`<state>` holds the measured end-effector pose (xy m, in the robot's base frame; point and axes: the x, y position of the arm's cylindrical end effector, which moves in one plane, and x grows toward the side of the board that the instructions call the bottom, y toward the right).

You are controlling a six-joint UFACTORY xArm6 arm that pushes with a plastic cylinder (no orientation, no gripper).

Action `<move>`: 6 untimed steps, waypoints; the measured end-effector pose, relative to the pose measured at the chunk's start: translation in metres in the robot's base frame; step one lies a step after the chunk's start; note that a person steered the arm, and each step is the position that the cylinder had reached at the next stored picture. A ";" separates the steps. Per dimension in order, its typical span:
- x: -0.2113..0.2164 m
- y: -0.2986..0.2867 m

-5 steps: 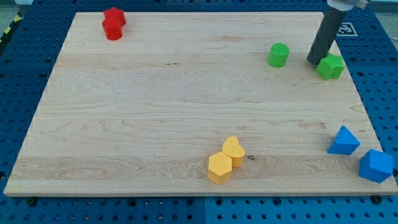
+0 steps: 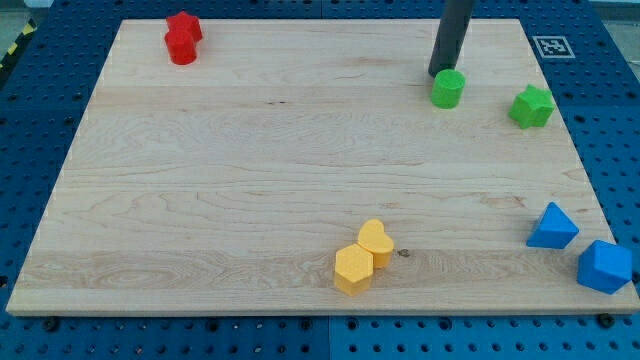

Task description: Place the green circle left to the green star

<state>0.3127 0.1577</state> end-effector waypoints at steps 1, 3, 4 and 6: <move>0.001 -0.015; 0.046 -0.009; 0.067 0.002; 0.132 -0.032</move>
